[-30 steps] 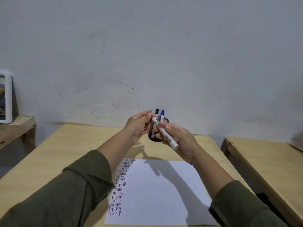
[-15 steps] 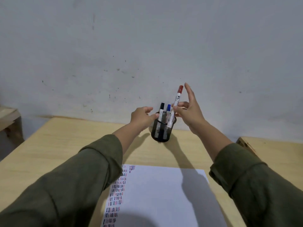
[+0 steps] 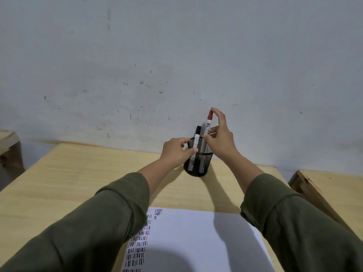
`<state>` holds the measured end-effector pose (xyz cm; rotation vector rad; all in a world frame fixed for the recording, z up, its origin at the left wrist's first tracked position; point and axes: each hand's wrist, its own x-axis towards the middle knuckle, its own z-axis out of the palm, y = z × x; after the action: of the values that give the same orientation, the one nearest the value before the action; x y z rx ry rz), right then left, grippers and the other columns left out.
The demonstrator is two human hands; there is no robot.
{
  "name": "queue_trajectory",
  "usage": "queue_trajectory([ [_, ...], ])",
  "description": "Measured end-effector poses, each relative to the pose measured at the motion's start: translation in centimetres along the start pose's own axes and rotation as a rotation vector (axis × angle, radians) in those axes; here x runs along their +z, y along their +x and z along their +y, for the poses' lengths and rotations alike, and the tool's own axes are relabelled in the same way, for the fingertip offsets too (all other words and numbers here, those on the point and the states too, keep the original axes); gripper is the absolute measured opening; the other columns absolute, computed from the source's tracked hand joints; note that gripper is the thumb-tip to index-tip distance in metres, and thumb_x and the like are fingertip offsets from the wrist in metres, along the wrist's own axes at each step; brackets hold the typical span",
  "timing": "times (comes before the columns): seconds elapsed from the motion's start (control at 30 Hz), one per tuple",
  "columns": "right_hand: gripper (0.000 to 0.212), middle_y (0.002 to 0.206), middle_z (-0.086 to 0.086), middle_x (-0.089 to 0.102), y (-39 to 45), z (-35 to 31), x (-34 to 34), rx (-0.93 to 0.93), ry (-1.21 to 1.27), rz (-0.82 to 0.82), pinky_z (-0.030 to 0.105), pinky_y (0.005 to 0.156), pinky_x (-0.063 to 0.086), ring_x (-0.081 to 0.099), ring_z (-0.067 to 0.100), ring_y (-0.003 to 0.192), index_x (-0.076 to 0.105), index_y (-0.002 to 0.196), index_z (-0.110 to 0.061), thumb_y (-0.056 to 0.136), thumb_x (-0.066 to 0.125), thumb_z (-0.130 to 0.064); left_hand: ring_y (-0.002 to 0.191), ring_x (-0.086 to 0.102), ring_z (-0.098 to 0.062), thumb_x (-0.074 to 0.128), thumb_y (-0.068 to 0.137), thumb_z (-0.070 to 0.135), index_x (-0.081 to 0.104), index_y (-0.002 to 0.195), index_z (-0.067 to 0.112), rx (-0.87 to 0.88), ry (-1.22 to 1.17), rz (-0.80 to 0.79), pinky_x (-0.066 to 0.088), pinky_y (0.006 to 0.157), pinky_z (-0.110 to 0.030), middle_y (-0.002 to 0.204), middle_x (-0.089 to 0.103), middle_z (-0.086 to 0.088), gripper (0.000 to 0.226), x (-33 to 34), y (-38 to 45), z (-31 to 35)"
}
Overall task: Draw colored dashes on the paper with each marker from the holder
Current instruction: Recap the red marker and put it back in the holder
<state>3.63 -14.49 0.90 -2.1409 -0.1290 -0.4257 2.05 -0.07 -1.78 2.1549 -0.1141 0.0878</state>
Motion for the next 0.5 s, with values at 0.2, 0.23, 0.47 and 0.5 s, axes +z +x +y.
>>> queue_trajectory([
  [0.2,0.074,0.084,0.014,0.065,0.5,1.2,0.8,0.016,-0.132,-0.084,0.020,0.053,0.046,0.062,0.022,0.076,0.032,0.133,-0.034,0.077,0.064,0.002,0.122,0.054,-0.019,0.071,0.079,0.032,0.063,0.123,0.021,-0.006,-0.024,0.024,0.040,0.100,-0.028,0.126,0.065,-0.002,0.046,0.2,0.4,-0.2],
  [0.23,0.073,0.085,0.013,0.066,0.7,1.4,1.0,0.020,-0.139,-0.090,0.021,0.052,0.046,0.063,0.022,0.076,0.033,0.131,-0.032,0.075,0.065,0.002,0.123,0.053,-0.020,0.072,0.079,0.032,0.063,0.123,0.021,-0.008,-0.029,0.026,0.040,0.101,-0.029,0.125,0.065,-0.002,0.046,0.2,0.5,-0.2],
  [0.47,0.052,0.090,0.011,0.061,1.5,2.4,1.8,-0.006,-0.261,-0.084,0.022,0.054,0.038,0.058,0.023,0.077,0.049,0.114,-0.019,0.071,0.069,0.001,0.124,0.052,-0.019,0.073,0.078,0.031,0.064,0.122,0.020,-0.012,-0.037,0.029,0.039,0.101,-0.028,0.127,0.064,-0.001,0.046,0.3,0.8,-0.4],
  [0.5,0.052,0.092,0.011,0.059,1.6,2.5,1.9,-0.015,-0.285,-0.081,0.024,0.056,0.037,0.056,0.023,0.079,0.049,0.116,-0.020,0.072,0.068,0.001,0.124,0.052,-0.018,0.073,0.078,0.031,0.064,0.122,0.020,-0.012,-0.040,0.029,0.039,0.101,-0.027,0.128,0.064,-0.001,0.046,0.3,0.8,-0.4],
])
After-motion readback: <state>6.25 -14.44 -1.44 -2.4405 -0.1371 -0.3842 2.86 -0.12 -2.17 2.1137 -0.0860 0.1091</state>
